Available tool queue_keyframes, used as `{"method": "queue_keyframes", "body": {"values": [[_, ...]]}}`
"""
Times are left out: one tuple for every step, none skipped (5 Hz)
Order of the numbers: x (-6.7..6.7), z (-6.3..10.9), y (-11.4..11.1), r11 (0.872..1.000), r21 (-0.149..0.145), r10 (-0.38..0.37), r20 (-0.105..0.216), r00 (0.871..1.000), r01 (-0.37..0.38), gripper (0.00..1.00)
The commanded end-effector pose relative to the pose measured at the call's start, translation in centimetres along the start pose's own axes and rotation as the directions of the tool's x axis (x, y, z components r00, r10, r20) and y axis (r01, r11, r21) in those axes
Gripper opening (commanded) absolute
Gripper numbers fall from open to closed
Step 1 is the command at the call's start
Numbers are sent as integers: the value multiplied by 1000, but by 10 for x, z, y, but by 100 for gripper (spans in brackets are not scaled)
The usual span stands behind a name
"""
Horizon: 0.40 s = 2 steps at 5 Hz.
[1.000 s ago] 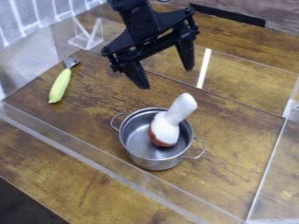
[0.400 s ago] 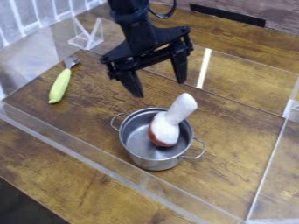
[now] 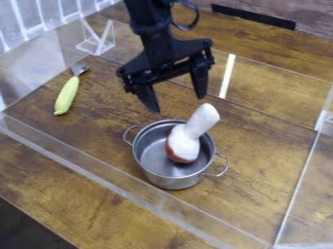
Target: Put the mushroom in the silver pot
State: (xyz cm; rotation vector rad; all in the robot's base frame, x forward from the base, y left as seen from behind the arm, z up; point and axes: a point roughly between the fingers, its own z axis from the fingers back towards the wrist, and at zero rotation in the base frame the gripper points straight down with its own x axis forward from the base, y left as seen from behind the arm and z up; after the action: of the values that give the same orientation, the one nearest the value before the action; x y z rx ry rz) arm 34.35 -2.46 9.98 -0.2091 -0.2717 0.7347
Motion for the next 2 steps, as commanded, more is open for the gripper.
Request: {"method": "queue_keyframes", "body": {"values": [[-2,0,-17,999,-27,-29,40,999,30,100],[-12,-7,-25,995,-30,-93,23,995,94,100]]}}
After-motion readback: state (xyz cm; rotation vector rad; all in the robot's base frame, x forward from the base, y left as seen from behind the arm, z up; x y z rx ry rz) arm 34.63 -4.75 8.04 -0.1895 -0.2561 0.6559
